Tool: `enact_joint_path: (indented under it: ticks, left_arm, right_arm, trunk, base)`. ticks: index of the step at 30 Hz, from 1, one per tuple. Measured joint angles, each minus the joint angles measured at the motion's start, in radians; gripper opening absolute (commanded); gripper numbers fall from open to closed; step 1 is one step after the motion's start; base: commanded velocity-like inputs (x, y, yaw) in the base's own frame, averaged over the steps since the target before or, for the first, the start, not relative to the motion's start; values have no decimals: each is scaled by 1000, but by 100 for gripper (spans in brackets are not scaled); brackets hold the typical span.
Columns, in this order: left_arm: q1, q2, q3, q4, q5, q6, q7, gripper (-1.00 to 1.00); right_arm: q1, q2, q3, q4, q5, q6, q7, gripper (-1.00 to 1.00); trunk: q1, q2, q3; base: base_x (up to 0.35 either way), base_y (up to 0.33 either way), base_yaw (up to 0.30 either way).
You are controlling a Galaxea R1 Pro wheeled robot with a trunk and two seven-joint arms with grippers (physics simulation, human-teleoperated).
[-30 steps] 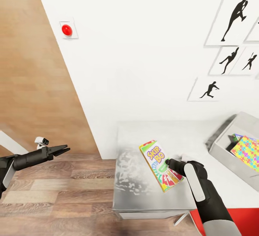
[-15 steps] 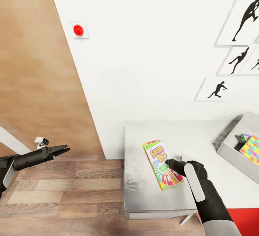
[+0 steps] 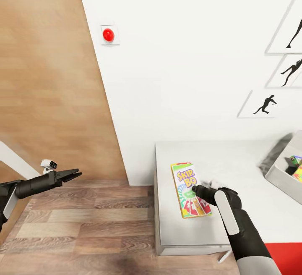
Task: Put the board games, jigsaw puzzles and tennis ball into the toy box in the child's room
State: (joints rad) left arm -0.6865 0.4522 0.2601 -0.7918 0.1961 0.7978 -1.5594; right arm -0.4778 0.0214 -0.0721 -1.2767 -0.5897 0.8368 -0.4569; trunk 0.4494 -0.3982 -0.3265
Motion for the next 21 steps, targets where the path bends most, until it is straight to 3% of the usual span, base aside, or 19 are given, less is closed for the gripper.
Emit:
enact_joint_path:
  ticks: [2, 21]
  left_arm:
    - [0, 0, 0, 0, 0, 0, 0, 100]
    - [0, 0, 0, 0, 0, 0, 0, 100]
  right_arm:
    - [0, 0, -1, -3, 17, 3, -2, 100]
    - [-1, 1, 0, -3, 13, 2, -2, 100]
  trunk:
    - [0, 0, 0]
    - [0, 0, 0]
  base:
    - [0, 72, 0]
    - [0, 114, 0]
